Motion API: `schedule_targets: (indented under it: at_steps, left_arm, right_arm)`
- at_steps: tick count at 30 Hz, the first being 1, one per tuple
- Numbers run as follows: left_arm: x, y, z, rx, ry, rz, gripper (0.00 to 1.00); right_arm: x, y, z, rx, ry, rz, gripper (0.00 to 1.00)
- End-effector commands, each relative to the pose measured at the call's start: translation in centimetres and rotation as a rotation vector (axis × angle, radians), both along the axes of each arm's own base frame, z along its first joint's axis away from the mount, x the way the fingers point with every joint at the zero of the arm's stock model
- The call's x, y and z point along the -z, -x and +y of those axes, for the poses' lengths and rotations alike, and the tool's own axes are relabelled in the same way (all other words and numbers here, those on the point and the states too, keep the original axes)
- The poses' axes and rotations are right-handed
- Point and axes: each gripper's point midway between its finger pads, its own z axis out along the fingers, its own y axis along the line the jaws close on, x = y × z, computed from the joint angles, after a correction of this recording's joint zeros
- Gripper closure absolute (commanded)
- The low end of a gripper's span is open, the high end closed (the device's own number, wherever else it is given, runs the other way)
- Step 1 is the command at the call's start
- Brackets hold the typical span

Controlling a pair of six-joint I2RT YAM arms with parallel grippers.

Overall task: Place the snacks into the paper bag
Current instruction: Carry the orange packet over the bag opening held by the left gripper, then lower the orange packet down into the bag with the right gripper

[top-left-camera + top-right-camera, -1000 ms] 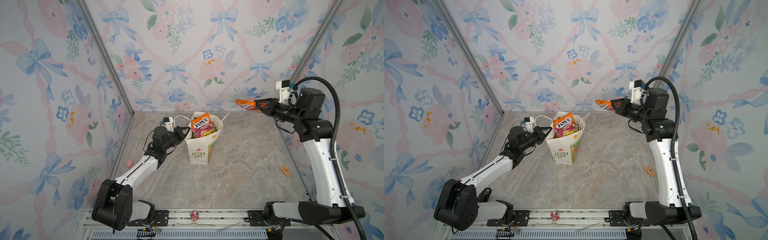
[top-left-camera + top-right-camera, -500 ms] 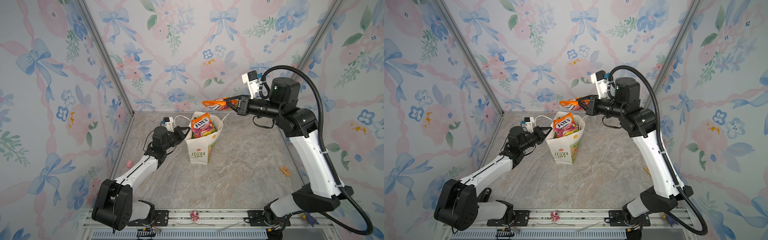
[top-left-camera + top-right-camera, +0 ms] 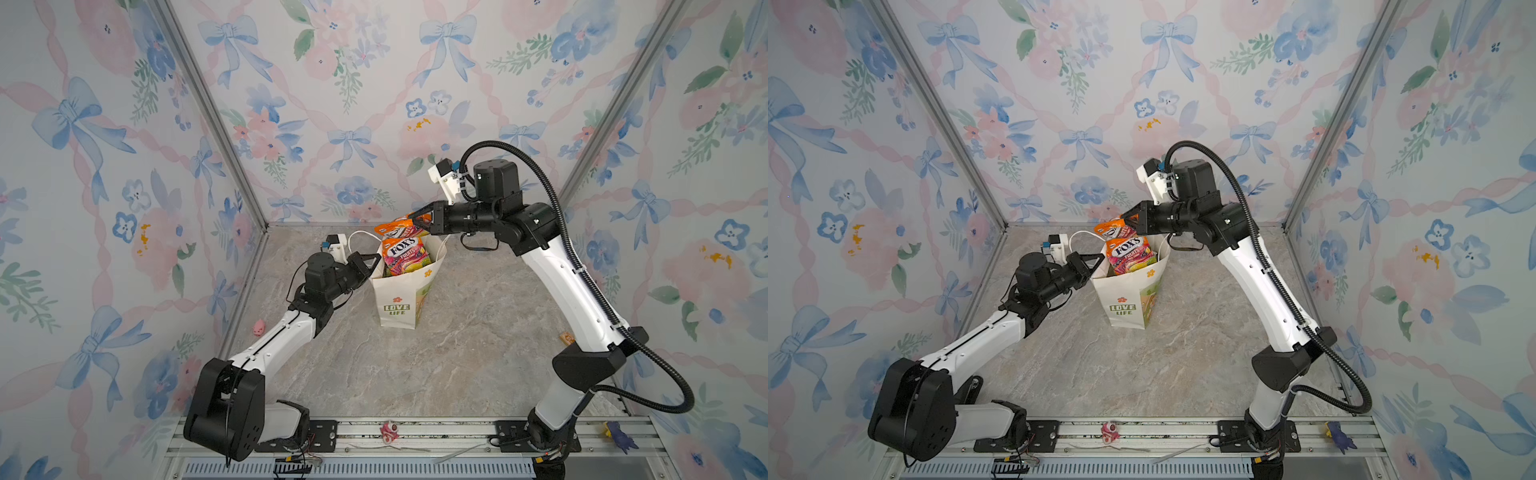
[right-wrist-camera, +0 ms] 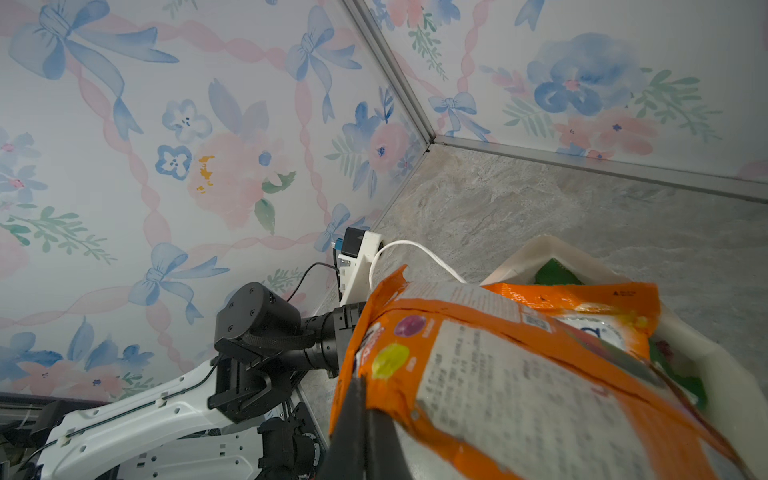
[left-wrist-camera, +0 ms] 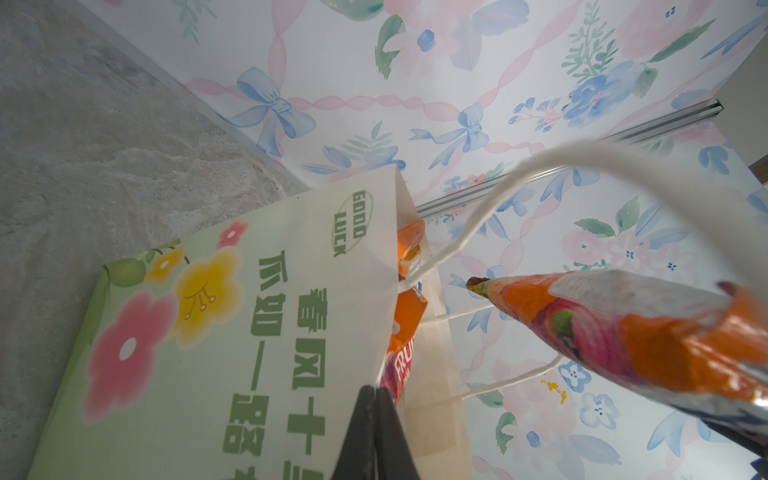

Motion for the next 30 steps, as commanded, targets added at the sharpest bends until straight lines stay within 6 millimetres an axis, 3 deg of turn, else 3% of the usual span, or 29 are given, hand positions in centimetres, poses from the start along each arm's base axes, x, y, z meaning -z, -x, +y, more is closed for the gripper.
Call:
schedule_targets:
  at_steps: [1,14,21,30]
  left_arm:
    - [0.1,0.8,0.0,0.027,0.002,0.008,1.0]
    - [0.3,0.7,0.0,0.027,0.002,0.014,1.0]
    - [-0.5,0.9,0.0,0.028,0.007,-0.003,1.0]
    - [-0.6,1.3,-0.6,0.035,0.005,-0.009,1.0]
  right_arm:
    - [-0.8,1.6,0.2,-0.042,-0.002,0.006,1.0]
    - [4.8,4.8,-0.4,-0.066,0.16,0.157,1.0]
    - [6.2,5.7,-1.1,-0.053,0.217,0.203,1.0]
    - [8.9,4.2,-1.2,-0.031,0.334,0.229,1.0]
